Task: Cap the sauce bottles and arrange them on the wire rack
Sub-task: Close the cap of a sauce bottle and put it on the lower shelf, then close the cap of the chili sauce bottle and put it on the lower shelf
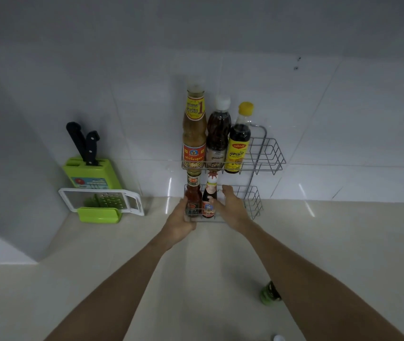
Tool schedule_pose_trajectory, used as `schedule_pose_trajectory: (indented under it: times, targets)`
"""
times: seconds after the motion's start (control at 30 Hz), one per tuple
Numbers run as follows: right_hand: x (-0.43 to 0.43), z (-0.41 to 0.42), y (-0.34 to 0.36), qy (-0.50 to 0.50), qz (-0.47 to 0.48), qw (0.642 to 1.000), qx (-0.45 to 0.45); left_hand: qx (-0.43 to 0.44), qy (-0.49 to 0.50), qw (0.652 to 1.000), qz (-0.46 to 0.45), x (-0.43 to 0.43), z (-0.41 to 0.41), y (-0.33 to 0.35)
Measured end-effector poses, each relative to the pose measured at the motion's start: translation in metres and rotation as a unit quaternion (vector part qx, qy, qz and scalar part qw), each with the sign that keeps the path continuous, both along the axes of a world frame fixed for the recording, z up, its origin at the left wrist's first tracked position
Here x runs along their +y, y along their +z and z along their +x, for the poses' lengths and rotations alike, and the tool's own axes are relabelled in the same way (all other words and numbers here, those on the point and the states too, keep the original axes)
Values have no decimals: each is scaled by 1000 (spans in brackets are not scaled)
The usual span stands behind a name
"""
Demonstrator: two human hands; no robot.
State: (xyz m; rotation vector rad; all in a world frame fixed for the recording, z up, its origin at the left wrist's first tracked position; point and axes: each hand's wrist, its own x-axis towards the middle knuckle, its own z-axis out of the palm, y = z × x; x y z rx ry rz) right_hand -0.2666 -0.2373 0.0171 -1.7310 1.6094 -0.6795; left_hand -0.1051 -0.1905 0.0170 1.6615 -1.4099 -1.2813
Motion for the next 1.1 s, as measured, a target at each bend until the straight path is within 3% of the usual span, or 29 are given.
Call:
schedule_pose_trajectory:
  times: [0.2, 0.47, 0.67, 0.8, 0.97, 1.1]
  targets:
    - [56, -40, 20, -1, -48, 999, -13, -29, -18, 999, -18, 60, -14, 7]
    - [160, -88, 24, -28, -117, 991, -51, -45, -151, 987, -24, 157, -57, -22]
    - [216, -115, 8, -19, -132, 991, 1, -42, -269, 962, 1, 217, -96, -42]
    - [242, -134, -16, 5, -150, 987, 62, -11, -231, 973, -15, 236, -114, -55]
    - [261, -153, -63, 24, -45, 990, 135, -14, -183, 982, -42, 243, -121, -62]
    - [265, -157, -92, 133, 45, 963, 229, -20, -179, 982, -49, 241, -123, -66]
